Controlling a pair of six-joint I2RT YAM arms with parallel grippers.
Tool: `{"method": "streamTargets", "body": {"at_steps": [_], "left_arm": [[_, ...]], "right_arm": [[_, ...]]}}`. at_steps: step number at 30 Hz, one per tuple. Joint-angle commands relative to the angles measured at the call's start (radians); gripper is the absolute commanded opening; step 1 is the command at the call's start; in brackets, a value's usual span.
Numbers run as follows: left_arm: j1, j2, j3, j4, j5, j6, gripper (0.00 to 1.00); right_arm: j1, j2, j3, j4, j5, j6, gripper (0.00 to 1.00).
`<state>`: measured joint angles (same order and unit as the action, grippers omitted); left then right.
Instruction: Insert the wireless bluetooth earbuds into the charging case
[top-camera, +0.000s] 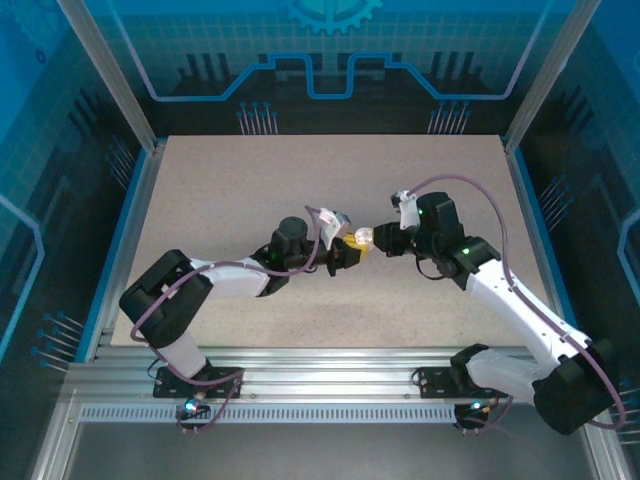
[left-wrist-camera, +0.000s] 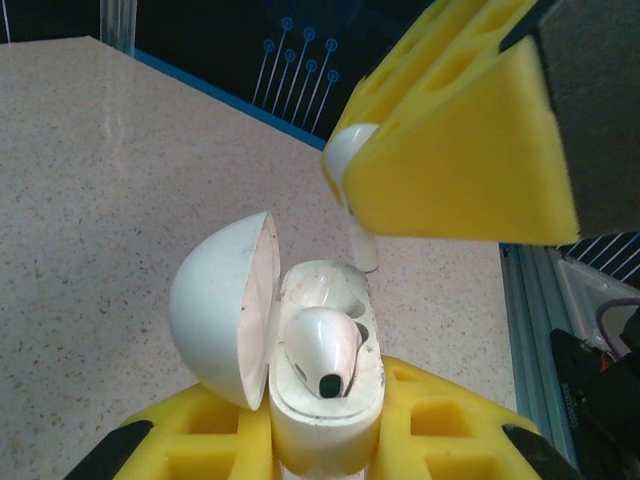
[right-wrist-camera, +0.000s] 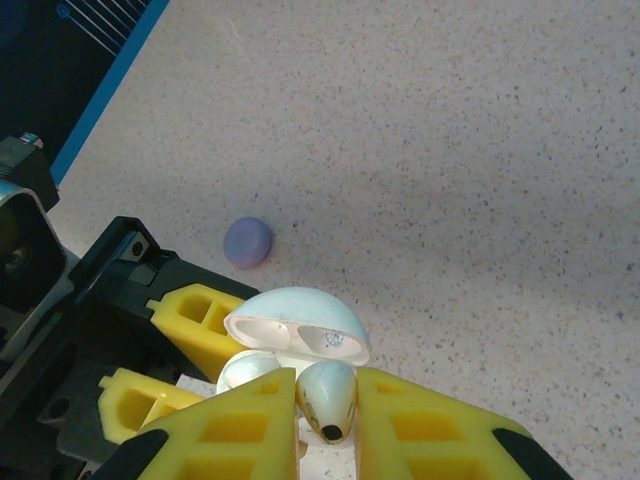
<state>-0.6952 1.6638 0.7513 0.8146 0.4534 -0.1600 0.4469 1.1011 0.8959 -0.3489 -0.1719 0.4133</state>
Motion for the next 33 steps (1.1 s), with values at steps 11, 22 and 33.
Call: {"method": "streamTargets", "body": {"at_steps": [11, 22, 33], "left_arm": [[-0.007, -0.054, 0.034, 0.05, 0.018, -0.021, 0.16], [-0.007, -0.065, 0.04, 0.069, 0.005, -0.025, 0.16], [-0.007, -0.089, 0.038, 0.076, -0.005, -0.016, 0.16]], "right_arm": [[0.025, -0.045, -0.068, 0.142, 0.008, 0.022, 0.19], [0.026, -0.055, -0.094, 0.163, -0.021, 0.036, 0.19], [0.027, -0.059, -0.107, 0.143, -0.039, 0.029, 0.2]]}}
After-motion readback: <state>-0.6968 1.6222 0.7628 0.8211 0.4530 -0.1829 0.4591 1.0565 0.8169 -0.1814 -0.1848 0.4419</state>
